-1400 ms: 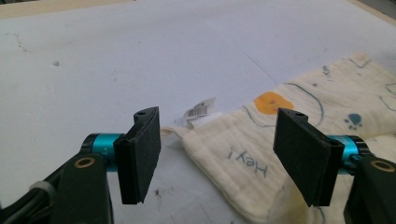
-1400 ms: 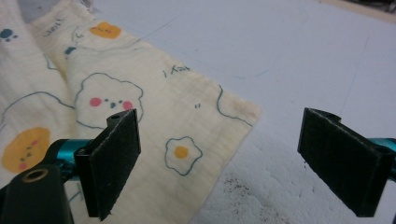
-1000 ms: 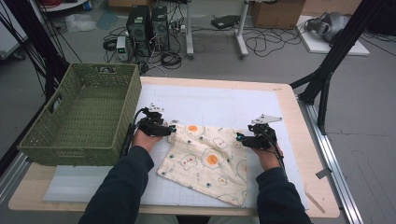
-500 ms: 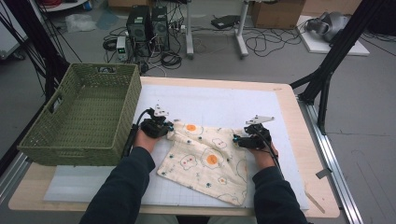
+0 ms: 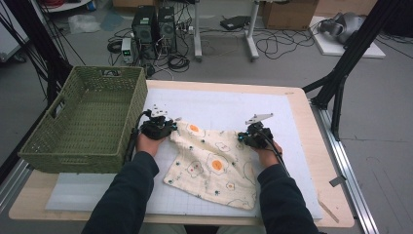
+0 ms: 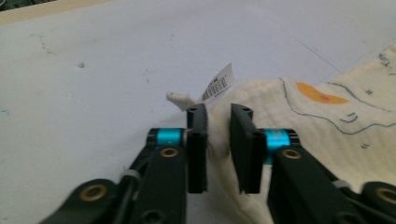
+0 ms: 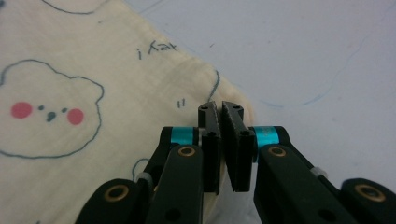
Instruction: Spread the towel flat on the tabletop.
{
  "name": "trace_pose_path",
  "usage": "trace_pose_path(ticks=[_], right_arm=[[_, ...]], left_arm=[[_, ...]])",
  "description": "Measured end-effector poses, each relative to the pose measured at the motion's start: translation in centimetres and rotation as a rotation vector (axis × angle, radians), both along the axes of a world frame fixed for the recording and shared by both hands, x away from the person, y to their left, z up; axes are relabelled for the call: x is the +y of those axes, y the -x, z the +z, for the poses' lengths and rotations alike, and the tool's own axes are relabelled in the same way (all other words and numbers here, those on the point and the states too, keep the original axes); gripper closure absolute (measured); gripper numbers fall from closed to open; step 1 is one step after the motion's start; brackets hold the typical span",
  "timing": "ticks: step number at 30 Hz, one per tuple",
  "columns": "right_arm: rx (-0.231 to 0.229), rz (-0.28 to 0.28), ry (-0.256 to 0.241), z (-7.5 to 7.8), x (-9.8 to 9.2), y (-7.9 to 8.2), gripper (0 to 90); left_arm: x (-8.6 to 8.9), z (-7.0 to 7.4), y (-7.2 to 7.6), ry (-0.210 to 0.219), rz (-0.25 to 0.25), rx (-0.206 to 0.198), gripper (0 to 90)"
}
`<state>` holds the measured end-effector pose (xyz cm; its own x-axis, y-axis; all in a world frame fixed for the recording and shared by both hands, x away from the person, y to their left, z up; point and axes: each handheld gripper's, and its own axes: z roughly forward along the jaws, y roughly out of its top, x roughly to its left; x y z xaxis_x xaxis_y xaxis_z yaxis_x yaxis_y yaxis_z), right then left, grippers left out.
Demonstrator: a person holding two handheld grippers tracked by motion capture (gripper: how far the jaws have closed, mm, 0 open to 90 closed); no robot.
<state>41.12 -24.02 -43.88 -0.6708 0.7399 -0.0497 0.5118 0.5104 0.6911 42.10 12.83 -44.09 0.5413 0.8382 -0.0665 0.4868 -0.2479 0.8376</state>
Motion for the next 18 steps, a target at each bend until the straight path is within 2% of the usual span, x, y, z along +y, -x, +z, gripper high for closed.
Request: trace_pose_path(ticks=[1,3,5,8,10,11,12,13,15,18], right_arm=[[-0.010,-0.007,0.034,0.1,0.2,-0.2,87.0],[-0.026,-0.032,0.070,0.3,0.1,-0.9,87.3],[-0.051,-0.076,0.078,0.4,-0.2,-1.5,87.2],[-0.090,-0.173,0.101,0.7,-0.9,-2.3,87.3],[-0.125,-0.253,0.151,1.0,-1.3,-2.6,87.2],[-0.144,-0.298,0.157,1.1,-1.6,-2.7,87.1],[-0.148,-0.331,0.146,1.1,-1.9,-2.7,86.7],[-0.135,-0.336,0.113,1.1,-2.2,-2.8,85.6],[-0.125,-0.325,0.099,1.1,-2.2,-2.6,78.1],[-0.144,-0.304,0.064,1.7,-2.3,-2.0,70.8]], left_arm=[[0.1,0.0,0.0,0.015,0.002,0.007,65.4],[0.2,0.1,0.1,0.025,0.003,0.021,60.0],[0.1,0.2,0.2,0.031,-0.001,0.029,56.1],[-0.1,0.3,0.3,0.048,-0.014,0.043,52.4],[-0.4,0.3,0.4,0.055,-0.033,0.058,50.4],[-0.7,0.2,0.5,0.056,-0.043,0.062,49.6],[-0.9,0.1,0.5,0.056,-0.057,0.065,48.8],[-1.2,0.1,0.5,0.056,-0.064,0.069,48.6],[-1.6,-0.1,0.5,0.053,-0.063,0.068,47.7],[-2.0,-0.4,0.3,0.046,-0.061,0.073,47.6]])
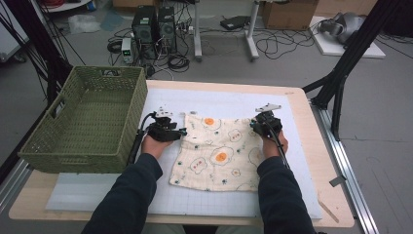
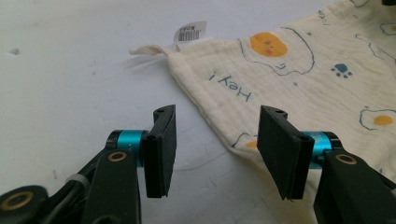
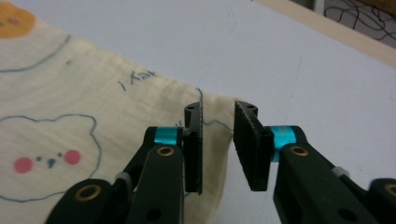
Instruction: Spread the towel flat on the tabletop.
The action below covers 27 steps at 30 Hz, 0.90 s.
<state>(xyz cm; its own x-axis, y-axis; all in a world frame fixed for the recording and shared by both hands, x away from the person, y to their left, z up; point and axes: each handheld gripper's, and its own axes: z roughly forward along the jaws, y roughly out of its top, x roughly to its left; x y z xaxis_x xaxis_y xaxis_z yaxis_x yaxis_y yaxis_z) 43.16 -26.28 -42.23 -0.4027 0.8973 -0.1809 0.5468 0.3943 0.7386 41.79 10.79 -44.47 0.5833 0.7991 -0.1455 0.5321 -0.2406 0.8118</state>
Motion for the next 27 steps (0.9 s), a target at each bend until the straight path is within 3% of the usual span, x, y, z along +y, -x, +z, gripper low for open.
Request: trace_pose_path(ticks=[4,9,11,12,14,15,17,19,23,25,27], right_arm=[[-0.007,0.054,-0.030,1.0,-0.1,0.9,65.7],[-0.027,0.100,-0.080,2.1,-0.6,2.1,62.5],[-0.034,0.117,-0.085,2.2,-0.9,2.7,61.1],[-0.030,0.122,-0.091,2.2,-1.0,3.0,60.9],[-0.029,0.133,-0.099,2.1,-1.2,3.5,59.7],[-0.029,0.137,-0.102,2.0,-1.3,3.8,59.5],[-0.018,0.139,-0.112,1.7,-1.5,4.1,57.8],[0.033,0.141,-0.125,1.4,-1.5,4.3,55.6],[0.046,0.167,-0.111,0.2,-0.8,5.2,55.3],[0.075,0.175,-0.102,-0.8,-0.3,5.4,54.7],[0.100,0.160,-0.096,-1.5,-0.1,5.5,56.0]], left_arm=[[-0.8,0.2,-0.4,-0.024,-0.005,0.005,46.6],[-2.6,-0.4,-0.8,-0.120,-0.031,0.003,46.4],[-2.9,-0.5,-0.6,-0.150,-0.034,-0.025,48.4],[-3.0,-0.5,-0.6,-0.139,-0.044,-0.028,53.2],[-3.0,-0.3,-0.5,-0.169,-0.066,-0.048,85.6],[-2.9,-0.2,-0.6,-0.176,-0.042,-0.047,86.3],[-2.2,0.0,-1.0,-0.201,0.027,-0.053,87.0],[-0.7,0.0,-1.5,-0.166,0.108,-0.041,87.0],[0.2,0.1,-1.7,-0.146,0.114,-0.040,83.8],[0.2,0.3,-1.6,-0.106,0.128,-0.039,68.5],[0.0,0.4,-1.5,-0.092,0.129,-0.034,60.7]])
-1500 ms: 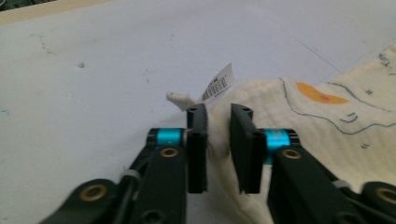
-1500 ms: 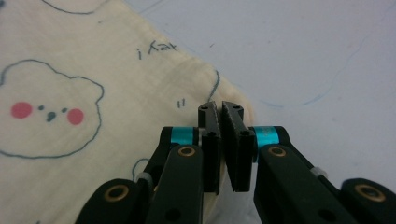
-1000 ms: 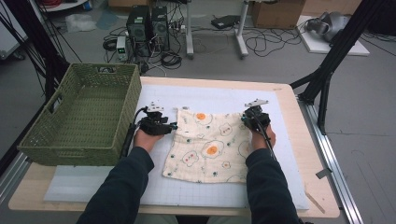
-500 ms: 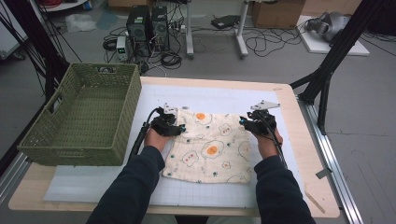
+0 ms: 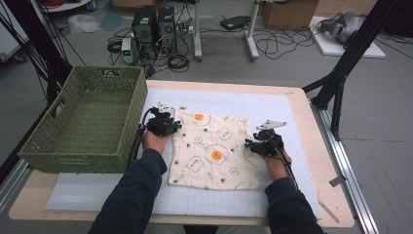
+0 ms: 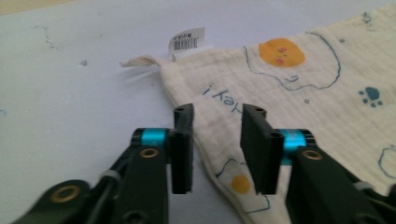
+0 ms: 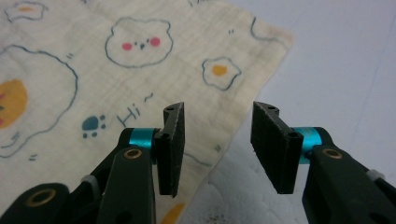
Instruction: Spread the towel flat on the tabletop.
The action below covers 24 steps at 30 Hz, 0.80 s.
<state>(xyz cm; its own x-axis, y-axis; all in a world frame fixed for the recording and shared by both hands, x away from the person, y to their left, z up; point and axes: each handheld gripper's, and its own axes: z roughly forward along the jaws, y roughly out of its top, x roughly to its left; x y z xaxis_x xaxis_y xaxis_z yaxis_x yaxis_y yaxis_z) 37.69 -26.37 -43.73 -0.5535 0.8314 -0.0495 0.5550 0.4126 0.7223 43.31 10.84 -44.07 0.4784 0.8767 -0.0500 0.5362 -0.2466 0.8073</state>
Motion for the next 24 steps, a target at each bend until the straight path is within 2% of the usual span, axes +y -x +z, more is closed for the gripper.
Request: trace_pose_path(ticks=[2,4,5,7,8,9,11,13,17,19,21,24], right_arm=[[0.026,0.000,-0.009,-0.5,0.1,0.0,62.4],[0.046,0.016,-0.047,-0.6,-0.2,-0.1,76.7],[0.040,0.025,-0.031,-0.5,-0.2,-0.1,85.9],[-0.002,-0.011,0.056,-0.4,-0.1,0.1,86.4],[0.002,-0.038,0.046,-0.4,-0.3,0.0,86.4],[0.009,-0.049,0.023,-0.4,-0.5,-0.1,85.5],[0.014,-0.052,0.011,-0.3,-0.6,0.0,76.8],[-0.004,-0.029,0.000,0.0,-0.5,0.3,69.6],[-0.011,-0.029,-0.015,0.9,-0.6,1.1,56.3],[-0.022,-0.025,-0.038,1.4,-0.9,1.7,51.4],[-0.052,-0.020,-0.054,1.8,-1.1,2.7,47.6],[-0.075,-0.017,-0.066,2.1,-1.7,4.2,42.9]], left_arm=[[-0.1,0.1,0.2,-0.003,-0.012,0.003,55.2],[-0.1,0.2,0.5,-0.004,-0.027,0.006,52.9],[0.0,0.3,0.6,-0.007,-0.034,0.018,51.8],[0.0,0.5,0.9,-0.009,-0.047,0.028,48.9],[-0.1,0.7,1.1,-0.008,-0.053,0.029,48.8],[-0.1,0.7,1.4,-0.007,-0.059,0.017,48.4],[-0.1,0.8,2.0,-0.003,-0.068,0.006,48.6],[0.0,0.7,2.7,0.011,-0.083,0.015,48.7],[0.2,0.4,4.1,0.030,-0.114,0.025,49.3],[0.2,0.5,4.7,-0.002,-0.150,0.056,49.4],[0.3,0.6,5.6,0.013,-0.156,0.027,51.0],[0.7,0.5,6.5,0.015,-0.172,0.030,51.6]])
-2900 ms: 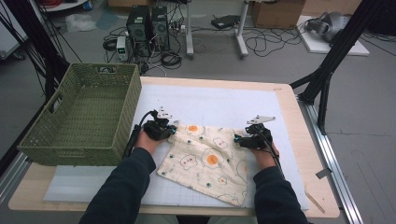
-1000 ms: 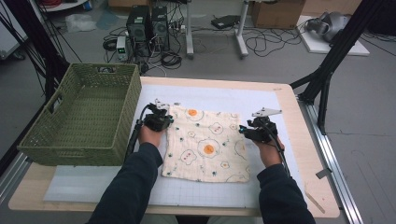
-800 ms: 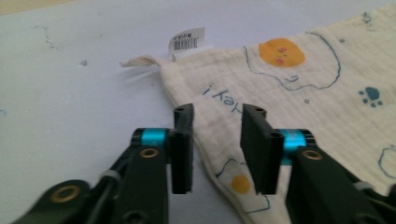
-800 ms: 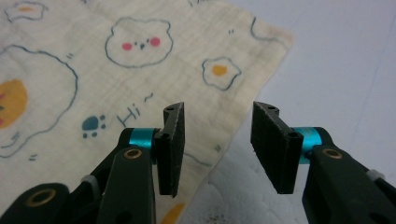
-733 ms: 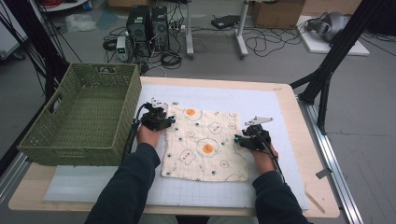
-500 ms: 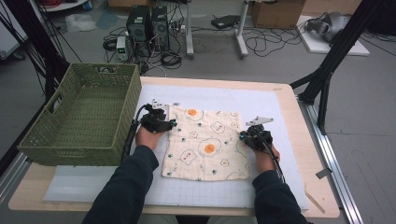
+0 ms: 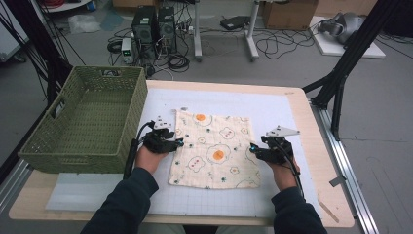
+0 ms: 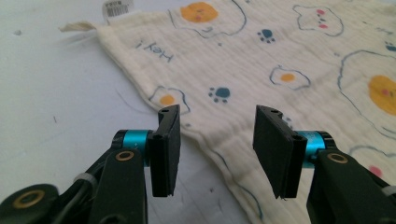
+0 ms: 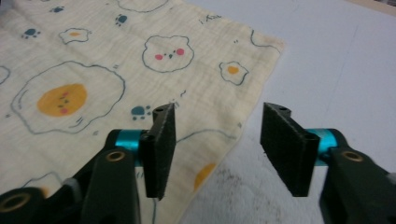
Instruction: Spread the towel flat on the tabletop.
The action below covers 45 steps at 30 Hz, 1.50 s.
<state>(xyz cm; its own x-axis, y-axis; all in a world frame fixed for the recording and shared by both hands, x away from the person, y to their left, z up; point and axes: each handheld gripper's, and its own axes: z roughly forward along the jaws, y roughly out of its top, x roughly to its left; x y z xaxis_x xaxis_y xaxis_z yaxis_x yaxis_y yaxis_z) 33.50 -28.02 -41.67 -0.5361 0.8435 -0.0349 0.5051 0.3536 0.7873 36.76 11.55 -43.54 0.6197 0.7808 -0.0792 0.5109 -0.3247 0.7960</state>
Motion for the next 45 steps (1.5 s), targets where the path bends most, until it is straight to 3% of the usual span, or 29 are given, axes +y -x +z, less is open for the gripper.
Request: trace_pose_path(ticks=[8,13,16,19,25,34,36,37,40,45], right_arm=[[0.002,0.045,0.007,-1.4,-0.5,2.6,43.1],[0.038,0.099,0.019,-1.9,0.3,3.2,52.6],[0.071,0.126,0.031,-2.3,0.6,3.3,57.1],[0.103,0.145,0.034,-2.7,1.0,3.3,59.9],[0.123,0.181,0.030,-2.6,1.4,3.9,88.1],[0.187,0.219,0.064,-1.8,2.1,5.6,88.8],[0.189,0.223,0.082,-1.7,2.0,6.0,88.7],[0.184,0.221,0.081,-1.7,1.9,6.1,88.4],[0.149,0.191,0.058,-1.4,1.4,5.8,74.2],[0.050,0.123,0.006,-0.6,0.6,5.1,53.7]], left_arm=[[0.1,-1.0,2.6,0.011,-0.072,0.026,51.7],[0.0,-1.4,3.7,-0.004,-0.075,0.025,48.7],[0.3,-1.5,4.4,-0.026,-0.074,-0.004,60.6],[0.9,-1.5,4.8,-0.010,-0.105,0.006,86.8],[2.0,-1.1,5.3,-0.036,-0.105,0.028,87.2],[3.1,-0.9,6.3,-0.040,-0.121,0.035,87.0],[3.2,-1.0,6.3,-0.026,-0.115,0.042,84.6],[3.2,-0.9,6.2,-0.018,-0.107,0.043,79.4],[3.6,-0.7,5.8,0.056,-0.057,0.024,51.4],[3.7,0.5,5.2,0.160,-0.067,-0.048,41.6]])
